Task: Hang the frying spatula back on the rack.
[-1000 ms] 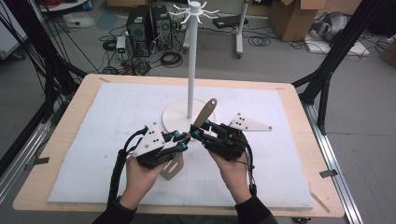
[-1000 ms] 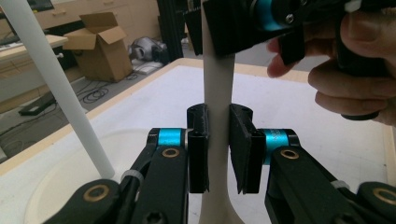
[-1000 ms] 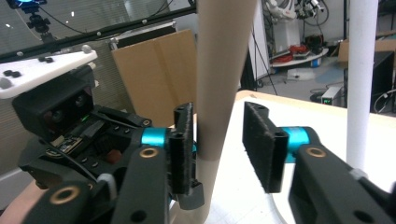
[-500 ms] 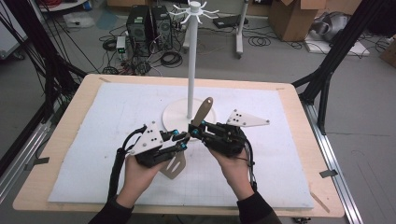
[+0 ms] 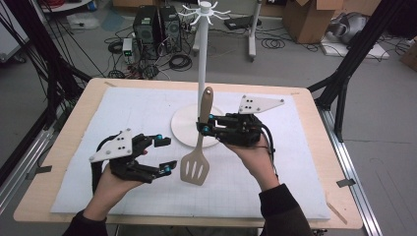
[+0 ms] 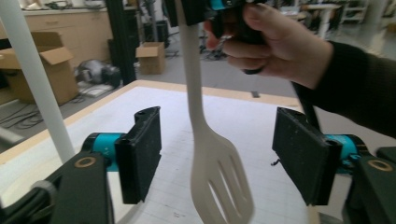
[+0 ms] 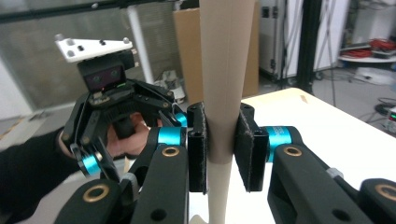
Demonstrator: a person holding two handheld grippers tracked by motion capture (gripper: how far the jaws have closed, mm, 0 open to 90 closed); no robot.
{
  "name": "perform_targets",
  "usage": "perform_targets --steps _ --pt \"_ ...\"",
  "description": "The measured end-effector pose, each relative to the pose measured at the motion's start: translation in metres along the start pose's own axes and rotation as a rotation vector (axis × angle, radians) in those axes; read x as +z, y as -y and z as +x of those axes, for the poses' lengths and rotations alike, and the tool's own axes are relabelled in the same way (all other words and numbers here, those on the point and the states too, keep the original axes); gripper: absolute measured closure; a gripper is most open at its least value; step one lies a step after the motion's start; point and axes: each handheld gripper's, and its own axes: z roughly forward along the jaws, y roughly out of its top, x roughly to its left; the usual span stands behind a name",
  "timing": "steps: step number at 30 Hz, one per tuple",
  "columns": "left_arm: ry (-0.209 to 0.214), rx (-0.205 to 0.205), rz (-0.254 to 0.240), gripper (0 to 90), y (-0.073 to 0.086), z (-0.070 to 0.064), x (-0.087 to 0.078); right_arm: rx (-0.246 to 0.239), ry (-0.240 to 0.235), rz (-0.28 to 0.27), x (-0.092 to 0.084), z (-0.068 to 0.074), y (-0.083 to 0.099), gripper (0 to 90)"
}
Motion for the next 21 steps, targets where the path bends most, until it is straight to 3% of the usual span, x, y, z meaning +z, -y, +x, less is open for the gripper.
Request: perform_targets --steps 7,10,13,14,16,21 --pt "0.043 -0.015 -0.021 28.5 0.006 0.002 -0.026 -0.042 -0.068 0.013 0.0 -0.01 -0.013 76.9" --pt "0.091 -0.016 -0.03 27.7 0.01 0.001 -0.04 -0.064 -0.099 0.022 0.0 -0.016 -0.022 76.9" --pt "0.102 -0.016 -0.037 26.9 0.012 0.0 -0.045 -0.08 -0.114 0.024 0.001 -0.019 -0.027 76.9" --pt "0.133 -0.021 -0.04 26.0 0.013 0.001 -0.049 -0.087 -0.128 0.028 0.001 -0.023 -0.031 76.9" --pt "0.151 -0.028 -0.04 24.4 0.014 0.001 -0.052 -0.093 -0.136 0.044 0.002 -0.027 -0.037 76.9" --pt "0.173 -0.028 -0.031 21.7 0.017 0.004 -0.054 -0.109 -0.139 0.04 0.005 -0.039 -0.048 76.9"
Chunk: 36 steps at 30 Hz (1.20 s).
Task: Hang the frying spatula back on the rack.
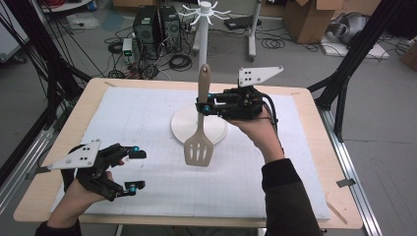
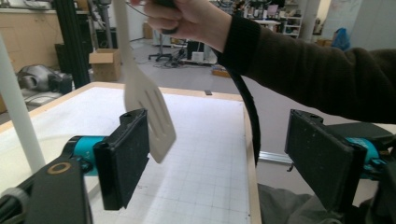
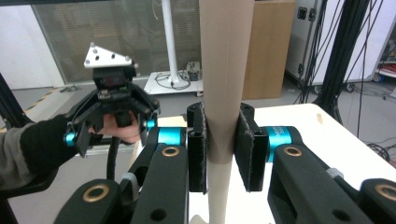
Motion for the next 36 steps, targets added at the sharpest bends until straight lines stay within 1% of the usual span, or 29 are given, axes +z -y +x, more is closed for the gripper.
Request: perform_targets --steps 1,2,3,4,5,7,10,11,14,15,16,17,18,19,20,21,22,23,25,26,31,32,34,35,36 --pt "0.006 -0.007 -0.003 21.7 0.001 0.0 0.0 0.0 0.0 0.0 0.0 0.0 0.0 76.9" --pt "0.003 -0.001 -0.004 21.2 0.001 0.0 0.0 0.007 -0.001 -0.001 0.0 -0.002 -0.002 76.9" --pt "0.003 0.005 -0.014 21.2 0.001 0.001 -0.001 -0.007 0.001 0.002 0.002 -0.006 -0.006 76.9" --pt "0.003 0.005 -0.014 21.2 0.001 0.001 -0.001 -0.007 0.001 0.002 0.002 -0.006 -0.006 76.9" --pt "0.002 0.0 -0.016 20.8 0.001 0.002 -0.002 -0.012 0.005 0.012 0.003 -0.01 -0.011 76.9" --pt "0.002 -0.003 -0.012 20.2 0.002 0.003 -0.002 -0.02 0.01 0.011 0.004 -0.013 -0.016 76.9" --pt "0.0 -0.003 -0.01 20.2 0.003 0.003 -0.003 -0.014 0.014 0.012 0.004 -0.015 -0.02 76.9" --pt "-0.003 -0.005 -0.008 20.3 0.003 0.004 -0.004 -0.024 0.03 0.018 0.005 -0.018 -0.026 76.9" --pt "-0.007 -0.003 -0.008 20.2 0.003 0.004 -0.005 -0.031 0.033 0.014 0.007 -0.02 -0.031 76.9" --pt "-0.005 -0.009 -0.013 20.3 0.003 0.004 -0.005 -0.031 0.048 0.016 0.008 -0.023 -0.035 76.9" --pt "-0.005 -0.009 -0.013 20.3 0.003 0.004 -0.005 -0.031 0.048 0.016 0.008 -0.023 -0.035 76.9" --pt "-0.005 -0.006 -0.007 20.3 0.004 0.005 -0.005 -0.028 0.07 0.028 0.011 -0.025 -0.038 76.9" --pt "-0.005 -0.006 -0.007 20.3 0.004 0.005 -0.005 -0.028 0.07 0.028 0.011 -0.025 -0.038 76.9" --pt "0.001 -0.008 -0.007 20.3 0.004 0.005 -0.004 -0.027 0.099 0.048 0.016 -0.027 -0.043 76.9" --pt "0.001 -0.008 -0.007 20.3 0.004 0.005 -0.004 -0.027 0.099 0.048 0.016 -0.027 -0.043 76.9" --pt "0.006 -0.011 -0.008 20.4 0.005 0.005 -0.003 -0.021 0.127 0.051 0.02 -0.029 -0.046 76.9" --pt "0.006 -0.011 -0.008 20.4 0.005 0.005 -0.003 -0.021 0.127 0.051 0.02 -0.029 -0.046 76.9" --pt "0.008 -0.008 -0.005 20.4 0.005 0.005 -0.002 -0.019 0.135 0.052 0.025 -0.031 -0.049 76.9" --pt "0.008 -0.006 -0.004 20.5 0.005 0.005 -0.002 -0.003 0.147 0.051 0.028 -0.032 -0.05 76.9" --pt "0.012 -0.008 -0.005 20.5 0.005 0.005 -0.003 -0.005 0.154 0.052 0.029 -0.034 -0.05 76.9" --pt "0.018 -0.012 -0.01 20.5 0.006 0.006 -0.003 0.015 0.183 0.065 0.033 -0.041 -0.052 76.9" --pt "0.019 -0.012 -0.01 20.5 0.006 0.006 -0.003 0.019 0.196 0.066 0.034 -0.042 -0.052 76.9" --pt "0.017 -0.012 -0.011 20.6 0.006 0.005 -0.003 0.016 0.204 0.058 0.035 -0.044 -0.053 76.9" --pt "0.018 -0.012 -0.011 20.5 0.006 0.006 -0.003 0.023 0.219 0.051 0.035 -0.046 -0.053 76.9" --pt "0.018 -0.012 -0.011 20.6 0.006 0.006 -0.003 0.023 0.219 0.051 0.035 -0.046 -0.053 76.9"
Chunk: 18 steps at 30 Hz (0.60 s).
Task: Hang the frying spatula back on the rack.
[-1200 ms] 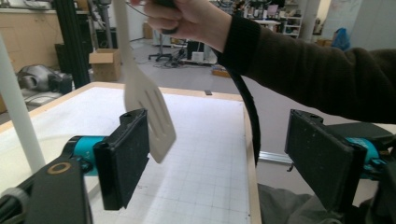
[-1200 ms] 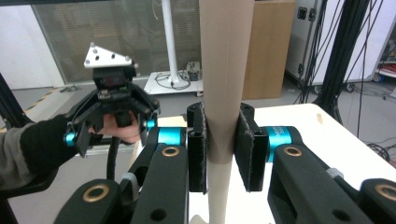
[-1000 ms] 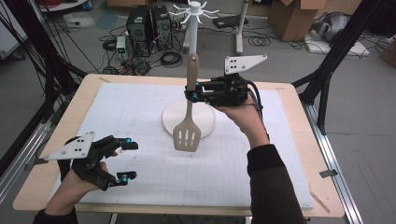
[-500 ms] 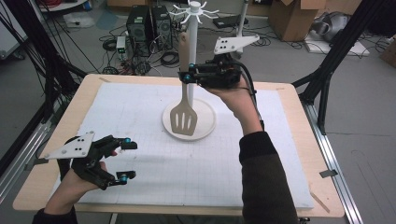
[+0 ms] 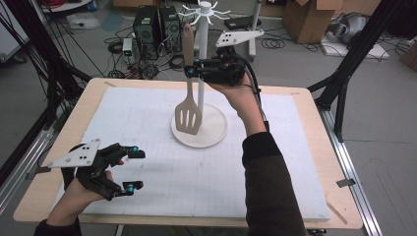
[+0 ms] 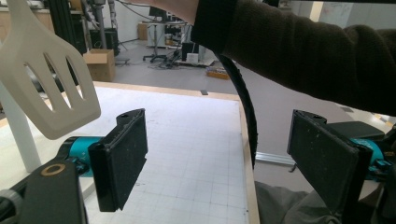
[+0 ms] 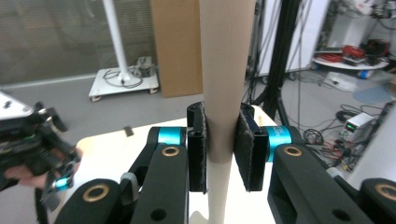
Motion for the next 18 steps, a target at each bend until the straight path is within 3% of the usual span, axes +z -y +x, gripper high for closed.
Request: perform_targets --steps 3,12,18 --pt "-0.001 0.0 0.005 20.7 0.0009 0.0001 0.0004 0.027 0.035 -0.01 0.0001 -0.0059 0.0013 76.9" --pt "0.002 -0.001 0.01 21.0 0.0014 -0.0006 0.002 0.051 0.046 -0.02 0.0048 -0.0126 0.002 76.9" --pt "0.001 -0.001 0.007 21.3 0.0015 -0.0005 0.0014 0.037 0.043 -0.017 0.0095 -0.0093 0.0012 76.9"
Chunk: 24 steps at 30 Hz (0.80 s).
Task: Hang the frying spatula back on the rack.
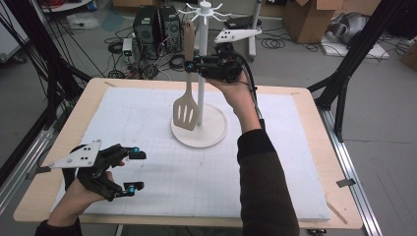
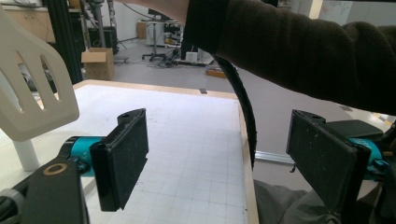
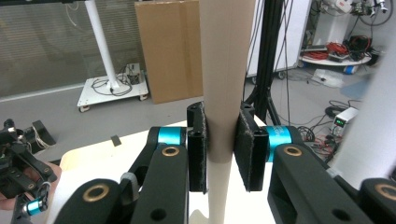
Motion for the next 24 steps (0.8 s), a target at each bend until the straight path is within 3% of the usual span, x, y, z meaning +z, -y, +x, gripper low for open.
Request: perform_targets --steps 9,12,15,24 --pt "0.014 0.001 0.01 21.7 0.001 -0.0008 0.0024 0.021 0.061 -0.018 0.0108 0.003 -0.0013 76.9" --pt "0.014 -0.002 0.005 21.7 0.0012 -0.0008 0.0024 0.032 0.071 -0.02 0.0108 0.002 -0.0016 76.9" --pt "0.012 -0.001 0.006 21.8 0.0011 -0.0009 0.0014 0.046 0.114 -0.014 0.0107 -0.0012 -0.0007 76.8" --pt "0.024 -0.003 0.013 22.2 0.0027 -0.0012 0.0038 0.069 0.15 -0.014 0.0045 -0.0062 0.001 76.8"
